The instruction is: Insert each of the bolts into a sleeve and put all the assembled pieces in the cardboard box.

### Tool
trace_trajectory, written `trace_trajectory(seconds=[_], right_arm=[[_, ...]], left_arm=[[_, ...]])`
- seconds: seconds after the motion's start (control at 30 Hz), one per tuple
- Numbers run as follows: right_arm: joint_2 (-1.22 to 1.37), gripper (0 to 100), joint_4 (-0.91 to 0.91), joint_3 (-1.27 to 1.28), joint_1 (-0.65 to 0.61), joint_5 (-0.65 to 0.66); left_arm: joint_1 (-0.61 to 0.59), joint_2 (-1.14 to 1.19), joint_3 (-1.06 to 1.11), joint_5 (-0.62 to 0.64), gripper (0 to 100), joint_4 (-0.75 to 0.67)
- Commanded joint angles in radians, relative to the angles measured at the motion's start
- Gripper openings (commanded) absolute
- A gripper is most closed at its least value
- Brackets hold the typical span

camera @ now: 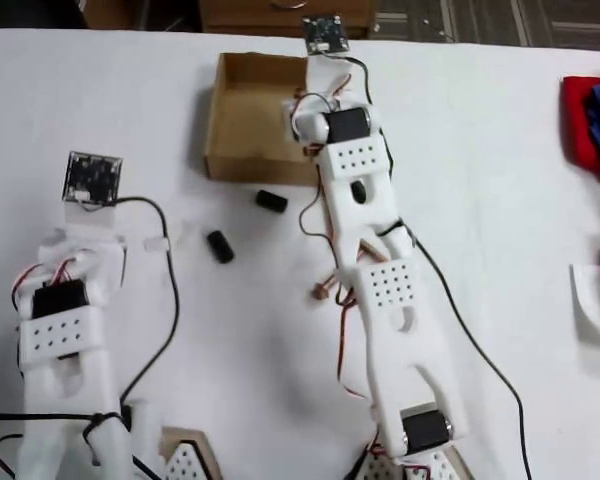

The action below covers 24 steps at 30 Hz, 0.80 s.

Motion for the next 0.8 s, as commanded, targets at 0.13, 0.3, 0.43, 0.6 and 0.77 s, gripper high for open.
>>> trace_trajectory(seconds=[0.13, 0.3, 0.43, 0.6, 0.77], right_arm=[[0.03, 2.2, -0.004, -0.055, -0.005, -0.012], [0.054, 2.2, -0.005, -0.063, -0.004, -0.012], [0.059, 2.2, -0.021, -0.063, -0.004, -0.012], [0.062, 2.2, -0.039, -0.051, 0.001, -0.012], [0.064, 2.3, -0.039, -0.049, 0.001, -0.012]], left_arm=[[-0.006, -0.012, -0.004, -0.002, 2, -0.023], [-0.006, -0.012, -0.004, -0.002, 2, -0.017], [-0.005, -0.012, -0.004, -0.002, 2, -0.018], [-0.005, -0.012, -0.004, -0.002, 2, -0.015], [-0.009, -0.012, -0.004, -0.003, 2, -0.018]])
